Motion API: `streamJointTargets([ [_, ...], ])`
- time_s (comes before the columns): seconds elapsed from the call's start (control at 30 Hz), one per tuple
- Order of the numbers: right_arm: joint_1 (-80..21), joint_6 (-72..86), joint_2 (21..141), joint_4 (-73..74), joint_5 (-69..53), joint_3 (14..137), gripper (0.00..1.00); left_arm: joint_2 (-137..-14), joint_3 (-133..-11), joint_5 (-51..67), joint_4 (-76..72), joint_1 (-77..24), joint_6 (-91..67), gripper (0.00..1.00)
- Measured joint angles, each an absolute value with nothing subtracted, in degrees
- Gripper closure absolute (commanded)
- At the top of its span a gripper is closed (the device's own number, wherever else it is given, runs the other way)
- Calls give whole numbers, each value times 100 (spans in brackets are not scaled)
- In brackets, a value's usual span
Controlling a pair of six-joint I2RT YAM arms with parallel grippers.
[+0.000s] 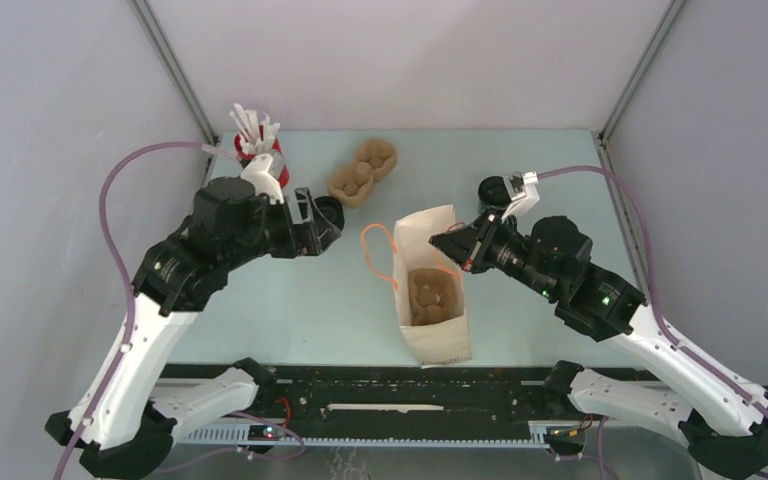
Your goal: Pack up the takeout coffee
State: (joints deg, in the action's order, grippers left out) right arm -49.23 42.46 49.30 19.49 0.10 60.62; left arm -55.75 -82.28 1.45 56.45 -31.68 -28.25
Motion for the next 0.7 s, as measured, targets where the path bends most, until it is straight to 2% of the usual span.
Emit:
streamJointTargets([
  [0.2, -5330, 4541, 4923, 1682, 1356, 6025, 100, -4637, -7616, 121, 5321, -3524, -3854, 20],
  [0.3, -5457, 4630, 4925, 1415, 1809, 6025, 100, -4405, -7424, -106, 5280, -4536, -4318, 20],
  [0.43, -5572, 4692, 4936, 1155, 2202, 6025, 100, -4952, -7426, -537, 5015, -5424, -4687, 24],
  [0.53, -5618, 4729, 4928, 1125, 2377, 6025, 100, -5505, -7395, -832, 4821, -5734, -4807, 33],
  [0.63, -5704, 4735, 4893, 1149, 2519, 6025, 100, -5957, -7328, -965, 4757, -5819, -4816, 47],
  [0.7, -5760, 4729, 4842, 1190, 2598, 6025, 100, -6171, -7323, -1131, 4770, -5841, -4805, 51],
])
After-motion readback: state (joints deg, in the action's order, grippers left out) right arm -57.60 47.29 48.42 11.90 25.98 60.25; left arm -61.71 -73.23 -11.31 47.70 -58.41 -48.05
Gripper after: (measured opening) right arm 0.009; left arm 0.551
